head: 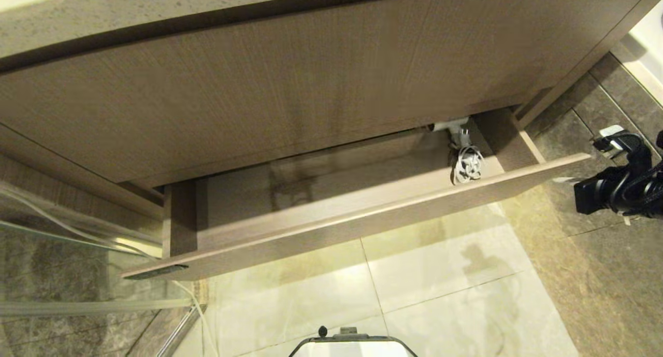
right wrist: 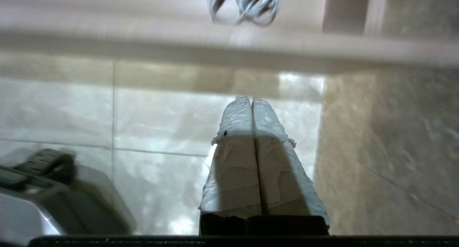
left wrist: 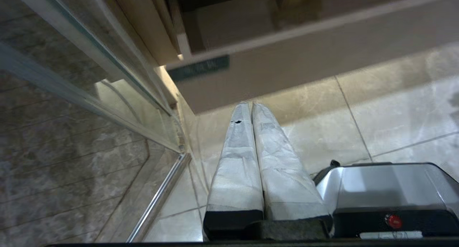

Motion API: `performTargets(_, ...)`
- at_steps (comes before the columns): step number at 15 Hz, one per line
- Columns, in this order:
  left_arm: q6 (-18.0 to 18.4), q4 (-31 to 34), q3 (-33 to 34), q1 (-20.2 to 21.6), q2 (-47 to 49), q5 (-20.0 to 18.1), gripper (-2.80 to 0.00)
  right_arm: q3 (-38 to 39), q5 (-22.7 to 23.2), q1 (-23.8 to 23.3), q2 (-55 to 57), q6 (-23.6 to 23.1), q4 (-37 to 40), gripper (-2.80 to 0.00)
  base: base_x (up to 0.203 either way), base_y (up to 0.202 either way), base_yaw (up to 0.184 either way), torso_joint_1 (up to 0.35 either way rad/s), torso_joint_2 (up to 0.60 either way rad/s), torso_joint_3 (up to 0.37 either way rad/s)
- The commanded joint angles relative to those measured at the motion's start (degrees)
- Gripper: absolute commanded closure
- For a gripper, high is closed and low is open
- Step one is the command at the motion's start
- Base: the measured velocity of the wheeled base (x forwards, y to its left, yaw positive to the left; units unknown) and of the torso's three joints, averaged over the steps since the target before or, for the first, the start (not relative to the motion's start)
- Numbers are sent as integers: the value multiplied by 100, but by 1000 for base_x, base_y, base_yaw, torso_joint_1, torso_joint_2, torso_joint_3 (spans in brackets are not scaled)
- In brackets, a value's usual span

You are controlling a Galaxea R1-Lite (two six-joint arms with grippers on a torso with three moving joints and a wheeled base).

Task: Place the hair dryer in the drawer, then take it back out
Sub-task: Close the drawer, then pull open the drawer

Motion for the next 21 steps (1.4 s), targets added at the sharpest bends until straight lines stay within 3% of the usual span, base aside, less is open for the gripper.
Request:
performTargets(1, -1, 4, 0, -11, -2, 12, 0, 91, 1, 0, -382, -21, 24, 0, 0, 0, 0, 0, 0, 0)
performTargets(6, -1, 4, 0, -11, -2, 3, 0, 708, -27, -3, -1086, -58, 74, 0, 0, 0, 0, 0, 0, 0)
performTargets(13, -1, 4, 0, -11, -2, 9, 0, 898, -209, -51, -1569, -45, 474, 0, 0, 0, 0, 0, 0, 0)
performTargets(21, -1, 4, 0, -11, -2, 3, 0, 805, -722, -126, -2408, 21, 1921, 0, 0, 0, 0, 0, 0, 0)
